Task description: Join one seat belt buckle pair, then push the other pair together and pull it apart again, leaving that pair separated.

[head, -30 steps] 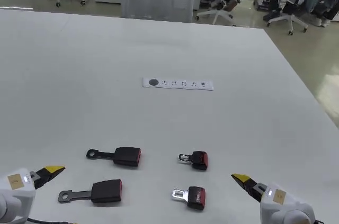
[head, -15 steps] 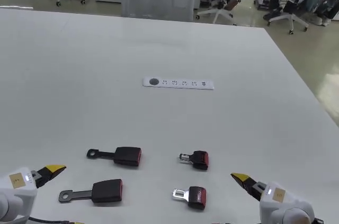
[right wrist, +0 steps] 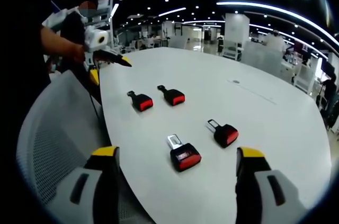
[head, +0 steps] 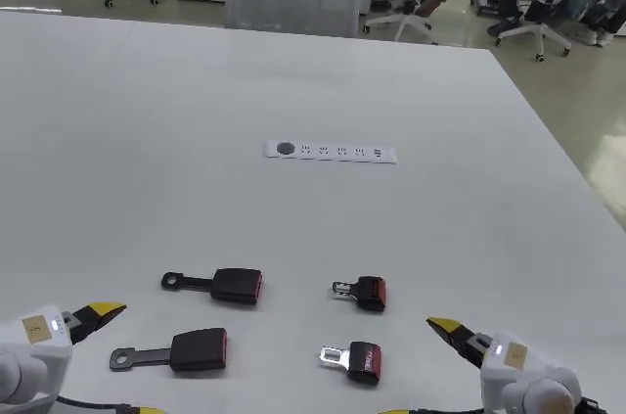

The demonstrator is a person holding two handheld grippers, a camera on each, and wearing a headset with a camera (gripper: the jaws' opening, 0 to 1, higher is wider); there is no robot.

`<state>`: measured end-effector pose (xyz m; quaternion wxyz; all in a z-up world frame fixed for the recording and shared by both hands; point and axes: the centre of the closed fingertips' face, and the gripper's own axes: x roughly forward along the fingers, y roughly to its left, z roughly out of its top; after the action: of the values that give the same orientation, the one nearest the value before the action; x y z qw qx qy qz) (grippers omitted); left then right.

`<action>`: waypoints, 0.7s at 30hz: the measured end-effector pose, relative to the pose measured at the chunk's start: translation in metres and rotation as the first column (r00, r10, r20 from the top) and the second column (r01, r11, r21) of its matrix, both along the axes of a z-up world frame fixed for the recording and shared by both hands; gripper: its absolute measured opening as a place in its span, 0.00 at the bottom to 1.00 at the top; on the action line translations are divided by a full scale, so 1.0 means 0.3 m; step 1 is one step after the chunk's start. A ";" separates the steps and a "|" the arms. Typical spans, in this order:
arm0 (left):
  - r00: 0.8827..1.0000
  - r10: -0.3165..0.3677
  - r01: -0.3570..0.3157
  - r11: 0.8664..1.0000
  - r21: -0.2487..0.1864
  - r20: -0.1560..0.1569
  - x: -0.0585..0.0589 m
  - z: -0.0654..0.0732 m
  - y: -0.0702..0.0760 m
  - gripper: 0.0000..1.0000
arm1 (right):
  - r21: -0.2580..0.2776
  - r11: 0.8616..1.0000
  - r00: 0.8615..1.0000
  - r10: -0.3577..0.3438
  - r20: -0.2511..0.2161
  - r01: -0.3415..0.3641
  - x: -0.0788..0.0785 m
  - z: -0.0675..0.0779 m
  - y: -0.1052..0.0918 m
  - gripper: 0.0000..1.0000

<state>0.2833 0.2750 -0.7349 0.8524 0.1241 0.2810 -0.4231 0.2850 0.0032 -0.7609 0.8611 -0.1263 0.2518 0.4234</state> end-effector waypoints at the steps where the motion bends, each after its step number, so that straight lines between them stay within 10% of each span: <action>1: 1.000 -0.001 0.001 1.000 0.001 0.000 -0.001 0.000 0.000 0.98 | 0.001 1.000 1.000 0.000 -0.001 0.000 0.000 0.000 0.000 0.93; 21: 0.997 -0.070 0.070 0.996 0.055 -0.013 -0.002 -0.028 0.008 0.96 | -0.031 0.997 0.996 0.076 -0.038 -0.077 -0.010 -0.029 0.010 0.91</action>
<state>0.2827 0.2773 -0.7433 0.8317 0.1551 0.2930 -0.4455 0.2821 0.0062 -0.7695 0.8372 -0.1419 0.2695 0.4542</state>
